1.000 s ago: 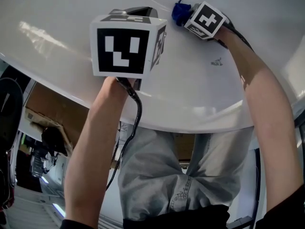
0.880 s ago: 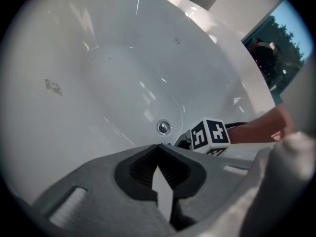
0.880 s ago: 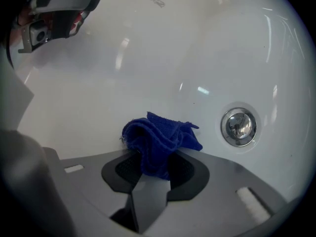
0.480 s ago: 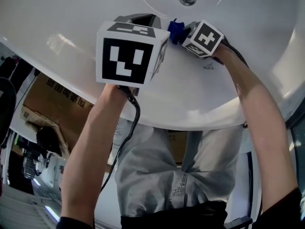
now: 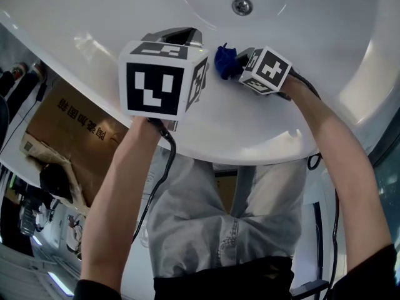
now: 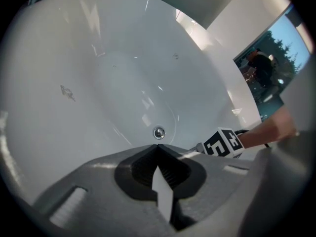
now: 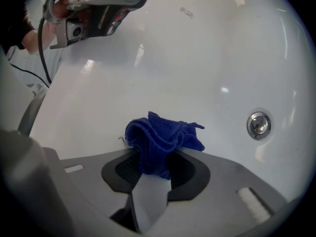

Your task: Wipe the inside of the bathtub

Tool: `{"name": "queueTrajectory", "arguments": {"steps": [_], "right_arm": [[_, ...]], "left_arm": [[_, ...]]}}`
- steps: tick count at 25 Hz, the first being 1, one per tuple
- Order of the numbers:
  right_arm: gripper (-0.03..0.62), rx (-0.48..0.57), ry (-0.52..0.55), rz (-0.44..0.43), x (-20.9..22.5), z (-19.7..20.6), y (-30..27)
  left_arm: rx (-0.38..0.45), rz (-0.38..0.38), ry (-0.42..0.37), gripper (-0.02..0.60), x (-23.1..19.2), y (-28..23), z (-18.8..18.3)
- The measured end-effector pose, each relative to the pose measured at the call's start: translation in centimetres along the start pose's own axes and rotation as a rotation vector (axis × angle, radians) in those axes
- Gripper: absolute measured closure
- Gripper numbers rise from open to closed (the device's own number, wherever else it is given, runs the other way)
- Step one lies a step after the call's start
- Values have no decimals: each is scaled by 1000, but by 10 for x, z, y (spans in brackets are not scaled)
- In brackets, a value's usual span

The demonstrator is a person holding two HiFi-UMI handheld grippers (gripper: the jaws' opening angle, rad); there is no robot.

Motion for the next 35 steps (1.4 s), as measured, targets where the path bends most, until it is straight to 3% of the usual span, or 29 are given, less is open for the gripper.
{"name": "queueTrajectory", "arguments": {"steps": [6, 16, 23, 35], "right_arm": [[465, -20, 75, -71, -35, -1, 15], [465, 25, 52, -107, -74, 4, 36], [465, 43, -8, -165, -97, -1, 50], [465, 90, 37, -225, -162, -7, 71]], "left_arm": [[19, 29, 17, 577, 10, 9, 1], [6, 37, 11, 577, 20, 16, 13], [5, -1, 57, 577, 20, 21, 15], [29, -14, 64, 577, 38, 35, 9]]}}
Point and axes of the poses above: the fingertips, and each gripper's own axes: y backward along the fingers, x to its right, z out of its underside, the point moved 6 cm from there along y, backward along the fingers, and after that the axes turned 11 degrees about x, right-handed, at the moved point
